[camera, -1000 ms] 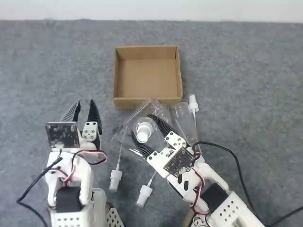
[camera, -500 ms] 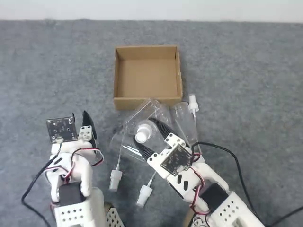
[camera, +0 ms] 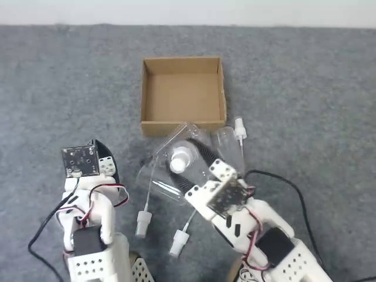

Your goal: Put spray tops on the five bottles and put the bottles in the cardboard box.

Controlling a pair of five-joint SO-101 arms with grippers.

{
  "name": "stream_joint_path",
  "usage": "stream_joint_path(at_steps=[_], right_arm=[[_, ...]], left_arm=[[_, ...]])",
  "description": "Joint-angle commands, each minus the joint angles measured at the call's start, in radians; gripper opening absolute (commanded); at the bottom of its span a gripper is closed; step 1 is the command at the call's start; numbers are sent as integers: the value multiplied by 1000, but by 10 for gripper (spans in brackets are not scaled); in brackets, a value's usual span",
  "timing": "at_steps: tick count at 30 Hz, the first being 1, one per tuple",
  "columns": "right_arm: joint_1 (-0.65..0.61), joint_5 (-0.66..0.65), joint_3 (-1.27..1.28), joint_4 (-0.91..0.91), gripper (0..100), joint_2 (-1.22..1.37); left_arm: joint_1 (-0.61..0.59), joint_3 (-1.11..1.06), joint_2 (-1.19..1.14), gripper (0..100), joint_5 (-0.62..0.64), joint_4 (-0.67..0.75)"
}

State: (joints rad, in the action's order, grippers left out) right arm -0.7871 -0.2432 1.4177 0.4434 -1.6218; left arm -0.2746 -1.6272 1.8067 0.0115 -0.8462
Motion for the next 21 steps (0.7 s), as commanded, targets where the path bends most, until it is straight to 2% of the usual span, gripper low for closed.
stream_joint_path(at_steps=[1,8,21], right_arm=[[50,-12,-160,4,6,-10],[51,-6,-373,-16,6,211],[53,-8,-598,-289,6,759]], left_arm=[[-5,13,21,12,-11,3],[-5,13,21,12,-12,3],[-6,10,21,12,-14,3]])
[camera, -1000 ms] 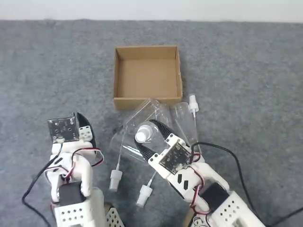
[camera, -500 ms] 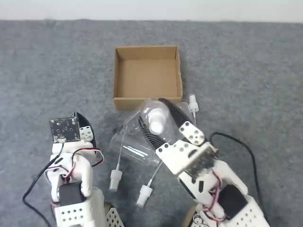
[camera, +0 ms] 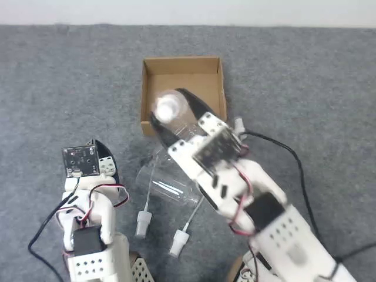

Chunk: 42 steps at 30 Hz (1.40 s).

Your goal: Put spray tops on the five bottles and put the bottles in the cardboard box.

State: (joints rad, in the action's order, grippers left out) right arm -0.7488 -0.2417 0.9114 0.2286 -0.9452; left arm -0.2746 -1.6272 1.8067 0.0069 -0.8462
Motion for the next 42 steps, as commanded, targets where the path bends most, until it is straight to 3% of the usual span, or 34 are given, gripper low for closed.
stream_joint_path(at_steps=[1,19,32,37,42], right_arm=[[15,-9,-103,-94,6,116],[107,-3,-436,-400,6,797],[137,-2,-876,-400,6,1280],[177,109,-1043,-397,6,1428],[194,126,-1180,-397,6,1569]], left_arm=[[-6,10,21,12,-9,3],[-6,7,21,12,-9,2],[-6,7,21,12,-9,-3],[-6,7,21,12,-9,-3],[-6,7,21,12,-9,-5]])
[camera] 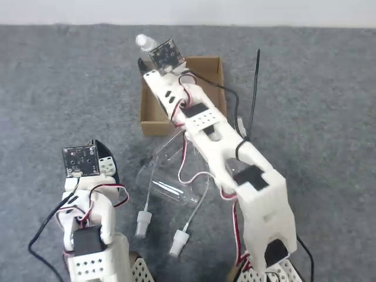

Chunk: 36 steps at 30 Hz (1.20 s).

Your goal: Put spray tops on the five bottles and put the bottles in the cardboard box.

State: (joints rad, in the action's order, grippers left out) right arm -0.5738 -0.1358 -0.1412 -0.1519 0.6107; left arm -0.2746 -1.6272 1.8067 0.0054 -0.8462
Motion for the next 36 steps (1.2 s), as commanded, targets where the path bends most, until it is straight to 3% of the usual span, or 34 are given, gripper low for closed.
stream_joint_path(at_steps=[1,14,22,28,36], right_arm=[[19,20,-150,-16,6,42],[12,21,-443,-13,6,371],[15,91,-617,165,12,456],[12,141,-724,298,166,499],[16,141,-783,364,180,512]], left_arm=[[-6,7,21,12,-8,-5],[-6,5,21,12,-8,-6],[-6,5,21,12,-8,-6],[-6,5,21,12,-8,-6],[-6,-1,21,12,-9,-5]])
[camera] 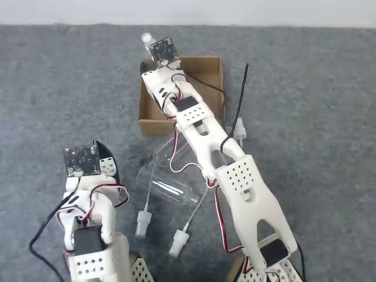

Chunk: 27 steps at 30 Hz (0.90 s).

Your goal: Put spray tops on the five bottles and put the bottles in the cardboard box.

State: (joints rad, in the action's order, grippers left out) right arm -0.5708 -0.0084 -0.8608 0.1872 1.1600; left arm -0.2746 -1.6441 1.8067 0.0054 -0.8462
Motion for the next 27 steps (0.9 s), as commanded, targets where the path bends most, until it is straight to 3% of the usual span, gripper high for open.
stream_joint_path(at_steps=[1,12,17,27], right_arm=[[13,14,-63,35,180,-42],[15,9,-63,206,183,-130],[8,9,-63,243,270,-133],[13,11,-63,358,272,-208]], left_arm=[[-6,16,21,12,-9,-5],[-3,13,21,12,-41,-5],[0,13,21,12,-54,-5],[-3,13,21,12,-55,-3]])
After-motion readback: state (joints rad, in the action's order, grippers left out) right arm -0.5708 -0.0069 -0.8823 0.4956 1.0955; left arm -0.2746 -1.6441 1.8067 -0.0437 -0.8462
